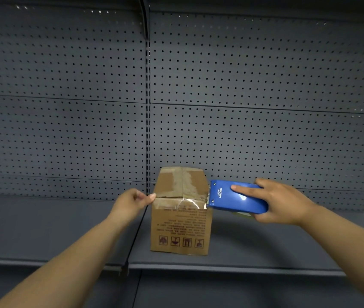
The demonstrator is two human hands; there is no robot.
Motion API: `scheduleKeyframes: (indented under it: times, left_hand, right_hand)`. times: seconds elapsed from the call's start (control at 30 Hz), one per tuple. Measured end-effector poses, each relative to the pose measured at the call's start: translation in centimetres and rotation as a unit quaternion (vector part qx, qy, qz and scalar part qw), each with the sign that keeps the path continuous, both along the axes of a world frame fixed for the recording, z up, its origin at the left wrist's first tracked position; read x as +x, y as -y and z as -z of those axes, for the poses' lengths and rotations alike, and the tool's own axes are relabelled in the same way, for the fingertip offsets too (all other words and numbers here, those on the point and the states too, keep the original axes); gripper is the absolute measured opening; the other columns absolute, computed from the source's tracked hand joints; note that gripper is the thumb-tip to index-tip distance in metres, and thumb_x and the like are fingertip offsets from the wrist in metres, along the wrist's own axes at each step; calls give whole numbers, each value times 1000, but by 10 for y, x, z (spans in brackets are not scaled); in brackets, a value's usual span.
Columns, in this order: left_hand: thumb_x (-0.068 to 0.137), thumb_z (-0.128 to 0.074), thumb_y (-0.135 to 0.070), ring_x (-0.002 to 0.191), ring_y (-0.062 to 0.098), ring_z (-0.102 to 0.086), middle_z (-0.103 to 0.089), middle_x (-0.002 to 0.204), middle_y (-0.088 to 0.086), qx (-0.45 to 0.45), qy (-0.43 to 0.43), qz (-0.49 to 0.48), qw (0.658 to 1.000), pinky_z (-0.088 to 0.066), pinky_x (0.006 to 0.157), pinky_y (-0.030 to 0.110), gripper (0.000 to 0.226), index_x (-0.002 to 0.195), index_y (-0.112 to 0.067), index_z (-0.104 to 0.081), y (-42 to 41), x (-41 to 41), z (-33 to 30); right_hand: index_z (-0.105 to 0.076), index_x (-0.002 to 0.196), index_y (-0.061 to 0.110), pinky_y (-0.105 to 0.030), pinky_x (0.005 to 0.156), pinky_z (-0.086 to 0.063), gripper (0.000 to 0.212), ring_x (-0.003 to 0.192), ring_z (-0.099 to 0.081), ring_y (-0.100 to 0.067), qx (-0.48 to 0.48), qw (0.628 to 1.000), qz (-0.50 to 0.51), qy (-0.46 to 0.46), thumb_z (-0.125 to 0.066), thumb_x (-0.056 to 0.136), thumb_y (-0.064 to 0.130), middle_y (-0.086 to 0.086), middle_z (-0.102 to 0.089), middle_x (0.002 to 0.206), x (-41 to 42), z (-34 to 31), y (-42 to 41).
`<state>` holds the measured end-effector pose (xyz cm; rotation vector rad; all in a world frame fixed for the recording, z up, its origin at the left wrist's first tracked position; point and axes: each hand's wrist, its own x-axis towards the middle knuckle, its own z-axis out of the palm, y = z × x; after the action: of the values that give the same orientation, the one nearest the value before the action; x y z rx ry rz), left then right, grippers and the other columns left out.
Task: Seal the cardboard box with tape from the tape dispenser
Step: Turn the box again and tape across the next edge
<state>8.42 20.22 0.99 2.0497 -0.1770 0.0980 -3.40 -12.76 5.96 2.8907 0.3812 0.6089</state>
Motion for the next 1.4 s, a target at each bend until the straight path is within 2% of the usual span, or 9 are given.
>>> scheduleKeyframes:
  times: [0.17, 0.27, 0.4, 0.53, 0.73, 0.9, 1.07, 1.23, 1.4]
  left_hand:
    - [87, -48, -48, 114, 23, -53, -58, 122, 1, 303, 323, -21, 896, -36, 101, 41, 43, 118, -20, -58, -2, 0, 0]
    - [89, -32, -42, 121, 20, -52, -58, 130, 1, 360, 428, 54, 827, -25, 108, 39, 46, 123, -22, -56, 15, -7, -9]
    - [85, 4, -56, 140, 15, -24, -29, 152, -4, 390, 383, 151, 824, -7, 113, 32, 70, 143, -30, -26, 59, -14, -19]
    - [74, 17, -58, 141, 18, -21, -20, 155, -6, 454, 351, 173, 801, -18, 114, 35, 78, 145, -37, -9, 69, -3, -8]
    - [75, 25, -60, 133, 24, -40, -36, 149, -5, 469, 363, 147, 792, -41, 102, 40, 84, 143, -38, -19, 68, 6, 4]
    - [95, -6, -51, 96, 20, -69, -68, 116, -6, 460, 348, 126, 807, -59, 71, 35, 55, 126, -37, -49, 59, 10, 8]
    - [86, 10, -58, 121, 25, -53, -52, 138, -3, 463, 333, 148, 808, -47, 96, 42, 70, 138, -38, -33, 60, 4, 5]
    - [95, -7, -49, 97, 20, -69, -68, 115, -6, 475, 331, 125, 806, -58, 74, 36, 54, 126, -37, -50, 62, 4, 5]
    - [93, -1, -52, 105, 22, -65, -64, 124, -5, 453, 332, 124, 818, -55, 82, 38, 59, 130, -39, -46, 62, 1, 5]
  right_hand:
    - [-8, 125, 64, -13, 52, -22, 77, 73, -40, -13, -2, 1000, -3, 0, -61, 73, 42, 5, -38, 86, 2, -2, 3]
    - [-4, 123, 66, -20, 56, -30, 78, 76, -41, -12, 2, 1000, -4, 3, -59, 74, 43, 6, -39, 88, 2, -1, 3]
    - [-11, 128, 62, -17, 54, -26, 76, 76, -40, -13, -4, 1000, -7, -9, -59, 73, 43, 6, -39, 88, 1, -3, 4]
    - [-20, 131, 59, -17, 53, -26, 74, 73, -41, -13, -9, 1000, -12, -19, -61, 72, 42, 6, -39, 87, 4, -4, 9]
    - [1, 123, 71, -12, 55, -24, 82, 74, -40, -11, -1, 999, -23, -32, -59, 73, 46, 8, -35, 87, 12, 4, 15]
    - [-1, 123, 68, -11, 59, -27, 78, 80, -35, -7, 10, 998, -38, -55, -58, 75, 46, 18, -31, 85, 17, 6, 15]
    - [6, 117, 76, -9, 60, -27, 73, 79, -40, -8, 29, 997, -51, -53, -42, 64, 62, 19, -34, 84, 13, 10, 27]
    - [0, 123, 73, -19, 63, -37, 78, 76, -42, -9, 42, 996, -53, -50, -51, 66, 55, 11, -38, 87, 10, 21, 41]
    - [5, 120, 75, -24, 67, -43, 76, 80, -42, -7, 53, 996, -58, -37, -45, 65, 58, 10, -39, 93, 11, 27, 46]
